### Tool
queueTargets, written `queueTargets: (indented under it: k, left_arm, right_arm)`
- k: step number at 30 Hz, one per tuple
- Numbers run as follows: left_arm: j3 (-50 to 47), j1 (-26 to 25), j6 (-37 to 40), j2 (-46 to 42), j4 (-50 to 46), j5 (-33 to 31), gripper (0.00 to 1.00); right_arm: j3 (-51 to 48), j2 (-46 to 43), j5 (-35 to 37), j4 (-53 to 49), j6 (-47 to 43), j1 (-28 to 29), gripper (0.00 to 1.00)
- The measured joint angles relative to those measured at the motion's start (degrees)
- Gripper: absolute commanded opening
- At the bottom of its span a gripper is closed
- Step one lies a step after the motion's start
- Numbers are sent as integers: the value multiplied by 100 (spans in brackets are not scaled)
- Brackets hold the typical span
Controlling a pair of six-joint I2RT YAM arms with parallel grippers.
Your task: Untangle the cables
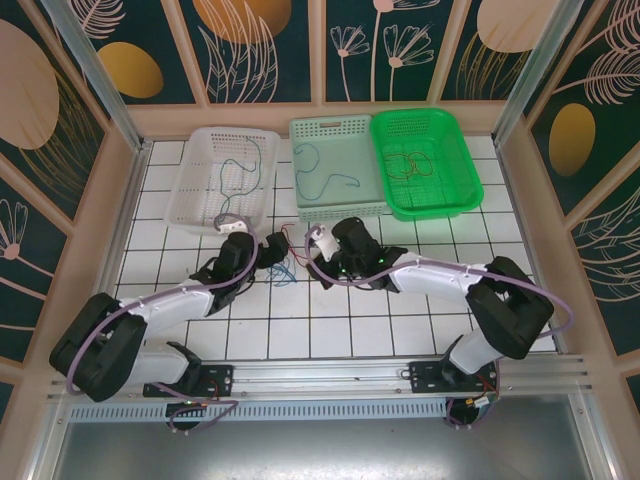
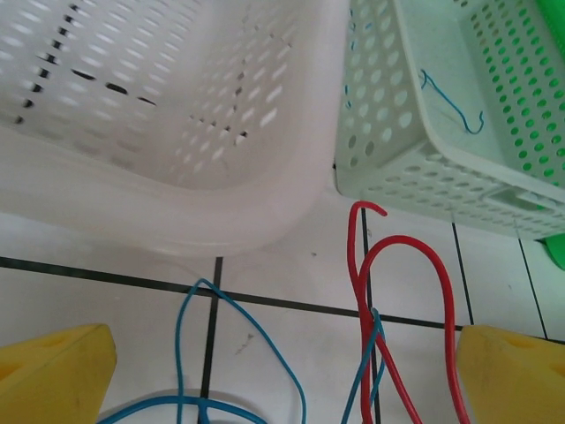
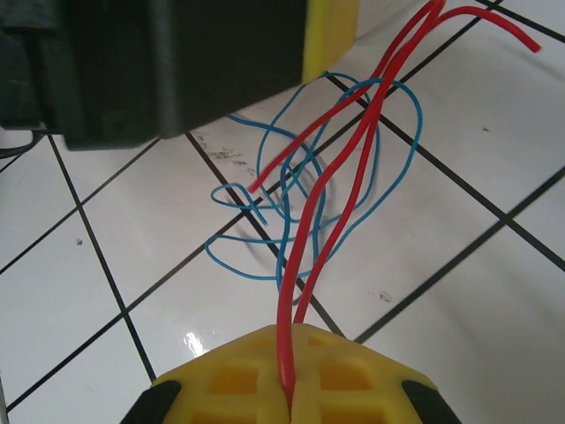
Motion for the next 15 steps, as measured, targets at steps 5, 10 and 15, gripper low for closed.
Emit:
queueTargets:
  k: [5, 10, 15]
  left_arm:
    - [24, -2, -103, 131, 205, 114, 99]
    - [-52, 0, -94, -151, 404, 166, 96]
    - [-59, -2, 55, -133, 743, 590, 71]
  right_arm:
    - [-201, -378, 96, -192, -2, -2, 0]
    - [-310, -850, 0, -328, -24, -76, 0]
    - [-356, -1060, -136, -365, -61, -282, 0]
